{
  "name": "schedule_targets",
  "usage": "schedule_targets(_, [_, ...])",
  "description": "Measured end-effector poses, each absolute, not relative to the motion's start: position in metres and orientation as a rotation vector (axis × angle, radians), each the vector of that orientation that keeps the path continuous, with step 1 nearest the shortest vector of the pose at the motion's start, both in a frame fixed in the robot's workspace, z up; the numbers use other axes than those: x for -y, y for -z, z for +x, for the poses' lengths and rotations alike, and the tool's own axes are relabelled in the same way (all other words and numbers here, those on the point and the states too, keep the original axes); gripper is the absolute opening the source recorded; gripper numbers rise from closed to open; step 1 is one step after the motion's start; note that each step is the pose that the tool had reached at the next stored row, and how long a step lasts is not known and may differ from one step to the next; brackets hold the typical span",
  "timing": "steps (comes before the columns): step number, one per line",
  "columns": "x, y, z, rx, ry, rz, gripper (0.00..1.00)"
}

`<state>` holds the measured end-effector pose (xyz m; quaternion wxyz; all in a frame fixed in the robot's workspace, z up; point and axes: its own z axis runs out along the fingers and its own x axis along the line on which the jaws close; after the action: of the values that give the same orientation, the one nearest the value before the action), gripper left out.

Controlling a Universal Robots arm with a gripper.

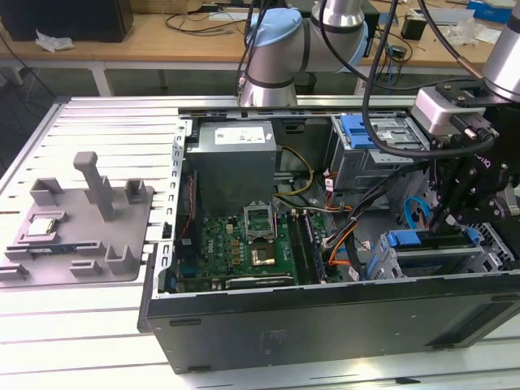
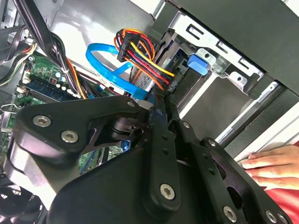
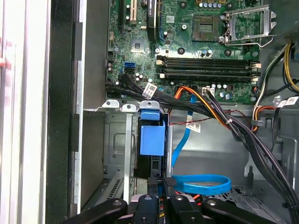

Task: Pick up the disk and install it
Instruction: 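Insert the second disk wire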

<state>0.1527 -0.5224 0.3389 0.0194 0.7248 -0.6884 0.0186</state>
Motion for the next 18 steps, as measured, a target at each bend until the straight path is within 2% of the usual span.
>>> schedule_targets(18, [0.5224, -0.3378, 0.1527, 2.136, -0.058, 2.25, 0.16])
